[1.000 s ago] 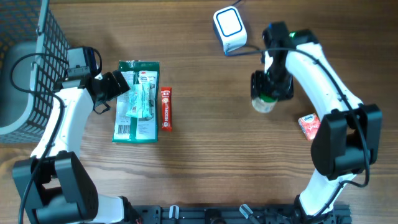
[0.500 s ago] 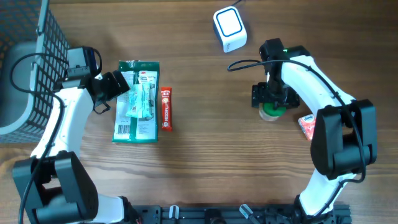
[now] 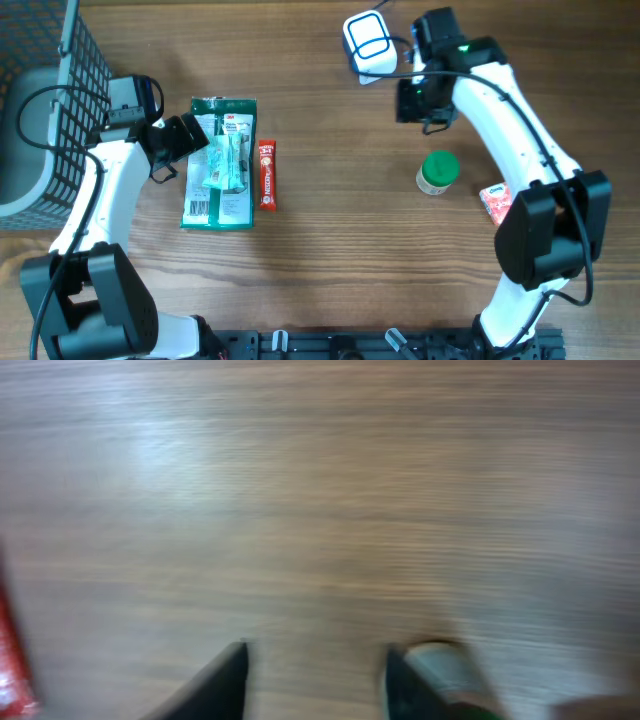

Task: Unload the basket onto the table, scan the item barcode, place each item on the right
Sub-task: 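Carry the jar right, set it down beside the Kleenex pack, release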

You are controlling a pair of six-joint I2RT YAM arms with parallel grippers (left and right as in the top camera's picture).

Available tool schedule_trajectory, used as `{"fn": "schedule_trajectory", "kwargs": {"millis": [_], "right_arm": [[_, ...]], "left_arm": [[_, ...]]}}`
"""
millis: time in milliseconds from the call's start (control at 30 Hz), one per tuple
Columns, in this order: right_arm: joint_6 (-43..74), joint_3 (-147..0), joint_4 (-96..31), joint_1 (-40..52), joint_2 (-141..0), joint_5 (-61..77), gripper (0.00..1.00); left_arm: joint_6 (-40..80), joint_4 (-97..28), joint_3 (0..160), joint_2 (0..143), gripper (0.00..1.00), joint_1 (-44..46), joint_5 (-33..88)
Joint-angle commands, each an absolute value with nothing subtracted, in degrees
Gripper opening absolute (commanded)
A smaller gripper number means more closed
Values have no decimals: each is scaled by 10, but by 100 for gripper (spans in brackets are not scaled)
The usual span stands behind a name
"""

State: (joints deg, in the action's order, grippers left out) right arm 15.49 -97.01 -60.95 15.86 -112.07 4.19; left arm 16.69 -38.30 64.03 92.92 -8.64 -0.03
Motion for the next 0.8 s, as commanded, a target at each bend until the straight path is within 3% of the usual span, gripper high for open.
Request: {"fn": "schedule_trajectory", "kwargs": {"millis": [0, 300, 400, 767], "right_arm": [[194, -947, -602, 205, -1122, 67, 4], [313, -804, -550, 260, -1122, -143, 4], [347, -774, -552, 242, -1122, -201, 4], [345, -752, -649, 119, -1122, -212, 4]], "left_arm": [[170, -382, 646, 918, 100, -89, 4], [170, -382, 646, 918, 100, -89, 4], [170, -382, 646, 918, 100, -89, 4], [170, -382, 646, 918, 100, -89, 4]]}}
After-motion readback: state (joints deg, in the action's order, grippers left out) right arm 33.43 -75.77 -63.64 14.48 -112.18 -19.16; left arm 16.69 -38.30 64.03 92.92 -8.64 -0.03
